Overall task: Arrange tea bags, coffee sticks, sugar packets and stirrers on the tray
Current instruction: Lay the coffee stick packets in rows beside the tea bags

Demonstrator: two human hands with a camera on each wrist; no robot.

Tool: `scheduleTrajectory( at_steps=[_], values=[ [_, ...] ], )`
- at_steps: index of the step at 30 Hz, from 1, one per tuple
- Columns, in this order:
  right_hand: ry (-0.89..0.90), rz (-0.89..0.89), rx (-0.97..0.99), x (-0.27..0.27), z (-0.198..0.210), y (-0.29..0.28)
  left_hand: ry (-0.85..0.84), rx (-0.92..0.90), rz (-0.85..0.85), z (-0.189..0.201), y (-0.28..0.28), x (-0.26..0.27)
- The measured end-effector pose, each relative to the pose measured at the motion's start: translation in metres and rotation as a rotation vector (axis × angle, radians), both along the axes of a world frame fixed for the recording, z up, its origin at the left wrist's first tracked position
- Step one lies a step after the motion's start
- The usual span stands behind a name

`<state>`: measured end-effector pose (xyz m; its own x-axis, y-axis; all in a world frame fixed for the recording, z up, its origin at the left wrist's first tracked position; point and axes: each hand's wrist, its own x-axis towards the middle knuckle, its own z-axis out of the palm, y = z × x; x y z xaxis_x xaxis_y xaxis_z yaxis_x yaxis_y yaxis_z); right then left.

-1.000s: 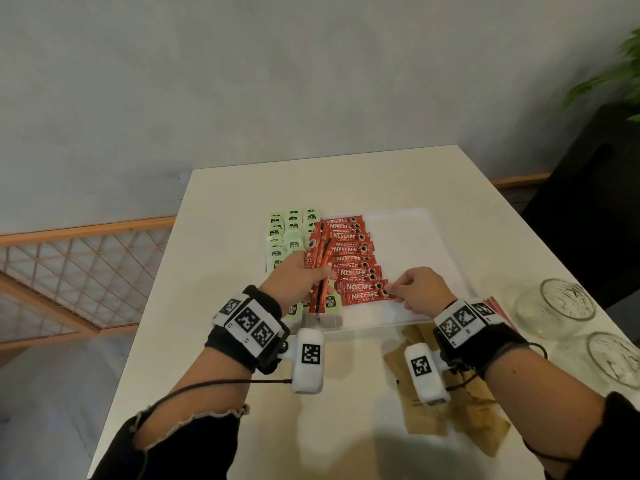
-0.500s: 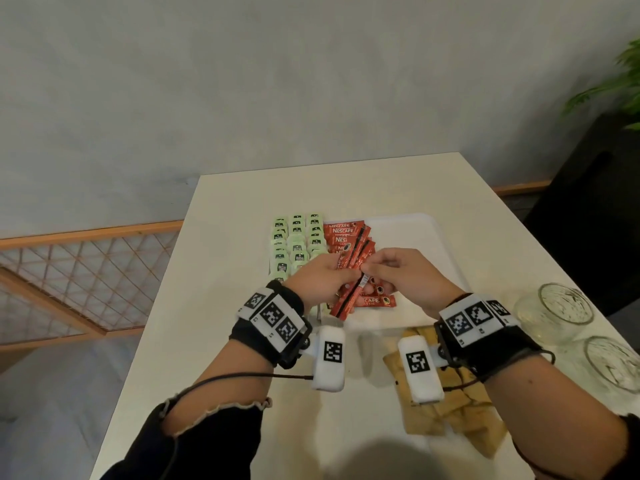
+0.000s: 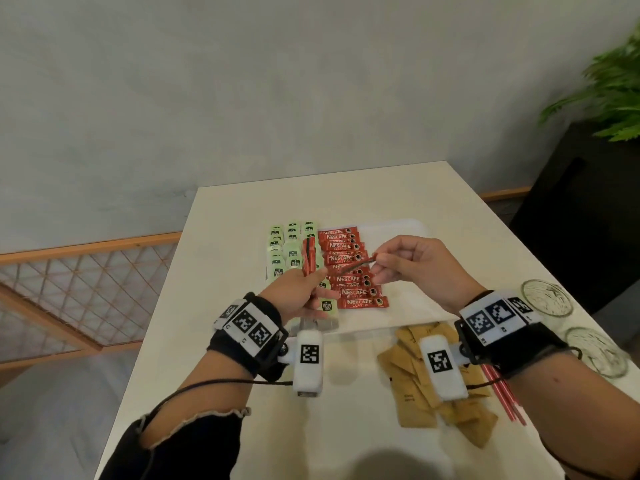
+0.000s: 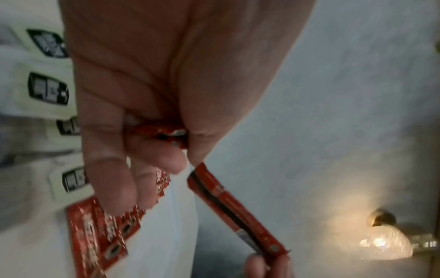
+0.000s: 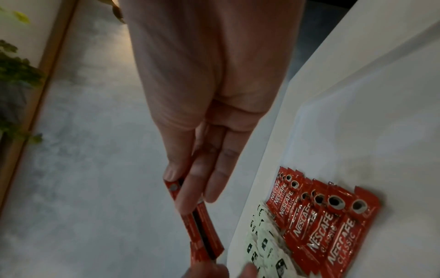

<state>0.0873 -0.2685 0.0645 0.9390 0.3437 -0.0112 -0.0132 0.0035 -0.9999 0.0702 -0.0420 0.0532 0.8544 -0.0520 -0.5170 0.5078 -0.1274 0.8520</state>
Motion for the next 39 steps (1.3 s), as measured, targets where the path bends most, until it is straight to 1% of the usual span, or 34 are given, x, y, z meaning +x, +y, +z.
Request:
scheduleTrajectory(
  at_steps=[3,5,7,9,12,14,20,24,26,28,30,33,35,37,39],
  values=[
    [-0.021,0.078,-0.034,-0.004,0.004,0.002,-0.027,-0.128,0.013,0.003,-0.005,0.0],
    [-0.02,0.107,-0.052,-0.006,0.006,0.001,-0.065,-0.164,0.033,0.006,-0.006,0.001],
    [0.001,0.132,-0.064,-0.008,0.006,0.0,-0.13,-0.147,0.035,0.007,-0.006,0.002],
    [0.036,0.149,-0.066,-0.009,0.006,-0.001,-0.214,-0.088,0.016,0.007,-0.005,0.003],
    [0.097,0.104,-0.061,-0.007,0.003,0.001,-0.318,-0.028,0.043,0.006,-0.007,0.002],
    [0.117,0.072,-0.071,-0.005,-0.001,0.003,-0.359,-0.007,0.069,0.005,-0.01,0.001],
    [0.197,0.0,-0.147,0.004,-0.015,-0.007,-0.354,0.017,0.079,-0.002,-0.005,0.003],
    [0.219,-0.101,-0.097,0.006,-0.022,-0.005,-0.276,-0.024,0.036,-0.008,-0.01,-0.001],
    [0.216,-0.156,-0.058,0.009,-0.024,0.0,-0.262,-0.063,0.026,-0.011,-0.017,-0.003],
    [0.206,-0.181,-0.043,0.012,-0.025,0.004,-0.264,-0.095,0.058,-0.014,-0.024,-0.001],
    [0.191,-0.16,-0.071,0.014,-0.024,0.009,-0.285,-0.108,0.112,-0.015,-0.029,0.003],
    [0.185,-0.053,-0.147,0.013,-0.021,0.014,-0.329,-0.055,0.16,-0.014,-0.033,0.008],
    [0.173,0.031,-0.207,0.011,-0.019,0.016,-0.35,0.002,0.148,-0.015,-0.031,0.012],
    [0.135,0.036,-0.262,0.013,-0.014,0.016,-0.389,0.097,0.074,-0.015,-0.026,0.014],
    [0.053,-0.022,-0.314,0.019,-0.008,0.015,-0.439,0.259,-0.067,-0.013,-0.019,0.016]
  ],
)
